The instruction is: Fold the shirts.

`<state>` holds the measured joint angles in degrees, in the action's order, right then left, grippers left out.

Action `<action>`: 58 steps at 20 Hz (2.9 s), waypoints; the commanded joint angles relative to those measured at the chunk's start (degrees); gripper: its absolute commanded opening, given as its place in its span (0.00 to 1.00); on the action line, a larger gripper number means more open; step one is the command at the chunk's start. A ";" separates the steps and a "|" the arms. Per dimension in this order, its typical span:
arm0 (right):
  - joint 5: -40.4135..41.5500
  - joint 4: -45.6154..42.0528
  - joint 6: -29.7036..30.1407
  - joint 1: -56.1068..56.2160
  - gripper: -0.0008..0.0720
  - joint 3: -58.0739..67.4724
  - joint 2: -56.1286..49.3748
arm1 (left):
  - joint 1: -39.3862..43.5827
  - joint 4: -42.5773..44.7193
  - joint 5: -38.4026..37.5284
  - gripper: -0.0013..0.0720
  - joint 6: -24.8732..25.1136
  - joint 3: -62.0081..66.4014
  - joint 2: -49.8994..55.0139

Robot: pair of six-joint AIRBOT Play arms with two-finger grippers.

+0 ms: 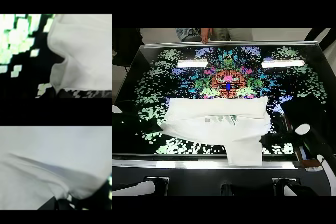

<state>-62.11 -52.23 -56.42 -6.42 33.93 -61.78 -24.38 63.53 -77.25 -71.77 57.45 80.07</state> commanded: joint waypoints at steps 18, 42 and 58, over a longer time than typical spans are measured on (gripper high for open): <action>6.78 1.16 -6.60 -0.07 0.08 46.99 -39.74 | 8.87 -5.95 3.23 0.08 -14.21 40.92 32.65; -6.95 5.22 -6.34 -0.17 0.07 46.36 -37.62 | 25.83 -8.79 -3.67 0.05 -7.52 44.81 20.96; -29.51 0.26 -15.21 -0.07 0.08 46.34 0.87 | 57.88 -37.73 18.62 0.05 -8.35 37.00 33.92</action>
<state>-87.22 -51.51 -69.12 -6.55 80.20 -65.63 28.62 34.57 -63.40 -79.92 94.59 110.93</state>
